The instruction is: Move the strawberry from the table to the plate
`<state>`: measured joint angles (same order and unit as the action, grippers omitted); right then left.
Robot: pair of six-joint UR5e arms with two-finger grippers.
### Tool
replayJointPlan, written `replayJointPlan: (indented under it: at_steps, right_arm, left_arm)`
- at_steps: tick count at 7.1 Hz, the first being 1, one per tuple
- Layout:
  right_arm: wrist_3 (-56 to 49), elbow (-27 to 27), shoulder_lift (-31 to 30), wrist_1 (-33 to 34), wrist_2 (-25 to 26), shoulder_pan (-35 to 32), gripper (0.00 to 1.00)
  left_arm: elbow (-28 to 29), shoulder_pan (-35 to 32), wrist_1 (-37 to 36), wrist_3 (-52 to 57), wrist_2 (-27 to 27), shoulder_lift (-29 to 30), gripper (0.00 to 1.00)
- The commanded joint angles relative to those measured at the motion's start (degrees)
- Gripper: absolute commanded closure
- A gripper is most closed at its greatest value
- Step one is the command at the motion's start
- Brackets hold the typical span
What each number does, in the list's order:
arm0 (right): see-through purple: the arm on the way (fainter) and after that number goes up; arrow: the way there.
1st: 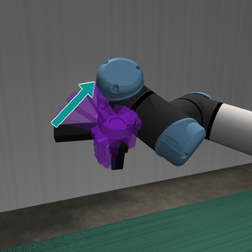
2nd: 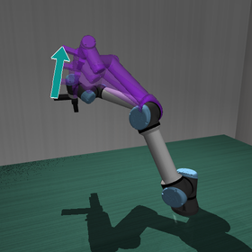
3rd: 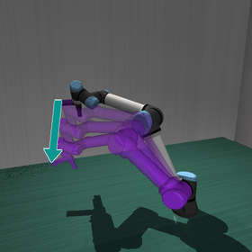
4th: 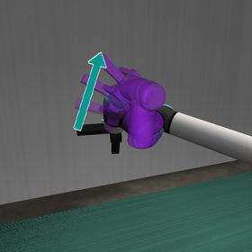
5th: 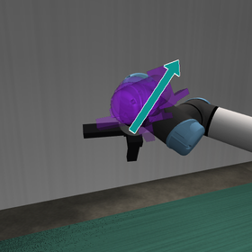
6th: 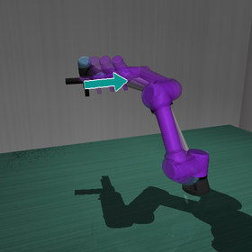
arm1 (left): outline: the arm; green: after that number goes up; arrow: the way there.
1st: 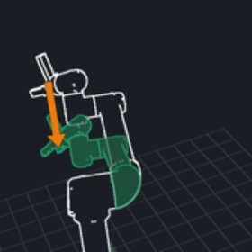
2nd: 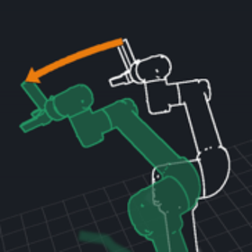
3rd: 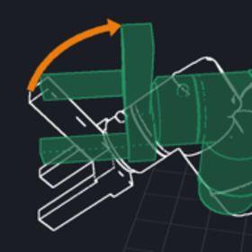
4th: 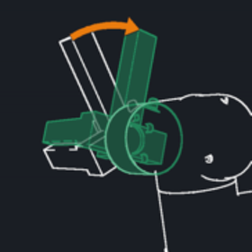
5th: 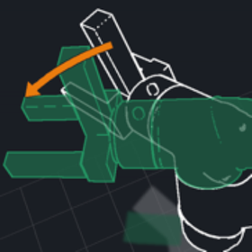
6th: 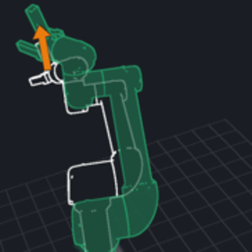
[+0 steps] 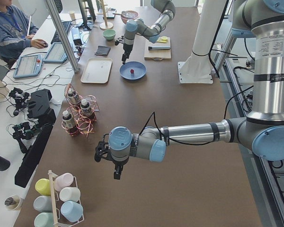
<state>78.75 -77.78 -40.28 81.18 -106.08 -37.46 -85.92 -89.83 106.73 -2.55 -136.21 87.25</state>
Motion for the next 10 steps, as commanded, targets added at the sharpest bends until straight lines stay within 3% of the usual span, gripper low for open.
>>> replayJointPlan:
  at_steps: [1, 3, 6, 8, 10]
  right_arm:
    - [-11.55, -6.64, -6.0, 4.34, -8.42, -8.38, 0.0]
    - [-20.78, -11.84, -13.65, 4.87, -12.29, -14.01, 0.0]
    - [-48.42, -20.28, -30.76, 7.86, -16.53, -26.66, 0.0]
    - [-69.76, -19.87, -40.28, 7.77, -19.76, -36.57, 0.0]
    - [-85.0, -16.46, -45.48, 7.77, -23.36, -46.6, 0.0]
  left_arm:
    - [-1.26, 0.35, -9.73, 0.35, 0.07, 1.6, 0.0]
    - [-5.64, 0.88, -18.45, 0.53, 0.5, 1.7, 0.0]
    - [-6.1, 0.88, -18.49, 0.7, 0.77, 1.35, 0.0]
    - [-6.1, 0.97, -18.49, 0.7, 0.77, 1.7, 0.0]
    - [-6.1, 0.97, -18.49, 0.7, 0.77, 1.87, 0.0]
